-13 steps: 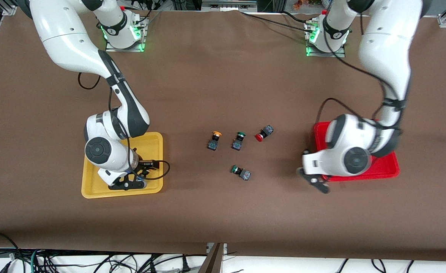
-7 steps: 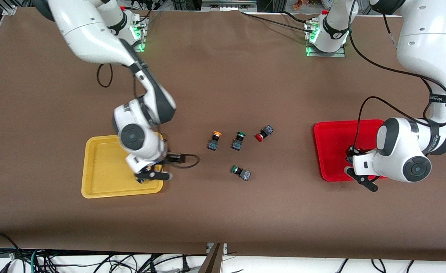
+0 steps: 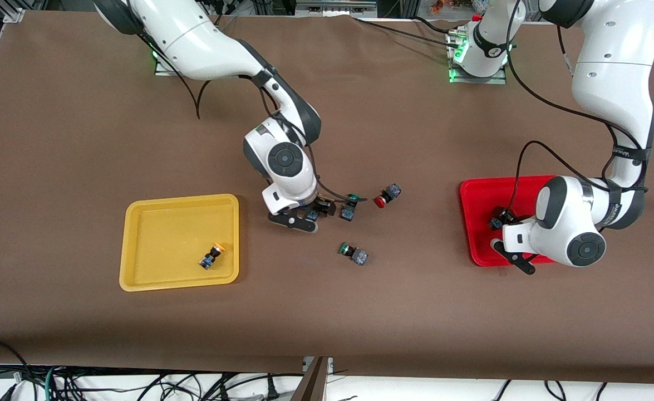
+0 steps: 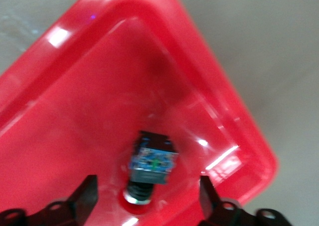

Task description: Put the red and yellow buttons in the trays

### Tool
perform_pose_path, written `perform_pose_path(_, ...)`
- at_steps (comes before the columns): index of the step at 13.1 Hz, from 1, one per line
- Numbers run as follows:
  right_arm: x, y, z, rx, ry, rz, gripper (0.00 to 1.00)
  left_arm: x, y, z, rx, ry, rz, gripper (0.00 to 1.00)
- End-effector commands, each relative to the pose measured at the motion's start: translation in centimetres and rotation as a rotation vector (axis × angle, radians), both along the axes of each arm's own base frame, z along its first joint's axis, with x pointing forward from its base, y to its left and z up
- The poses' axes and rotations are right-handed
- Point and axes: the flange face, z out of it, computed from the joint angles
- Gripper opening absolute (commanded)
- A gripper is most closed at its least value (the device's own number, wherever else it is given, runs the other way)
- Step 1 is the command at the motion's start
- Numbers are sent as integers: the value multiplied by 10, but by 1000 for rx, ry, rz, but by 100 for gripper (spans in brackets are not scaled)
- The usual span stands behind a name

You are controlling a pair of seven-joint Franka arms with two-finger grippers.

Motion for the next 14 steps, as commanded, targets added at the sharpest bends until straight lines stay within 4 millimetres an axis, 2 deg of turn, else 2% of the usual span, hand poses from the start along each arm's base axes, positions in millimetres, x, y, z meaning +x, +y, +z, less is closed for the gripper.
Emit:
perform_pose_path(1, -4, 8, -19, 13, -19, -22, 98, -7, -42, 34, -50, 2, 38, 100)
perform_pose_path(3, -6, 6, -25, 4, -20, -14, 88, -12, -93, 42, -66, -2, 62, 100)
perform_pose_path(5, -6, 2, -28, -9, -19, -5, 67, -30, -164, 40, -24, -20, 65, 100)
perform_pose_path(7, -4, -1, -24, -14, -20, 30, 30, -64, -239, 30, 82, -64, 49, 100)
perform_pose_path(8, 3, -10, -16, -33, -21, 40, 18, -75, -256, 19, 115, -80, 84, 100)
perform_pose_path(10, 15, -32, 19, -98, 5, 98, 16, -99, -287, -2, 85, -152, 134, 100)
perform_pose_path(12, 40, -79, 56, -144, 40, 198, 16, -115, -300, -13, 37, -216, 136, 100)
perform_pose_path(14, 75, -148, 81, -148, 60, 311, 16, -133, -299, -23, 21, -242, 127, 100)
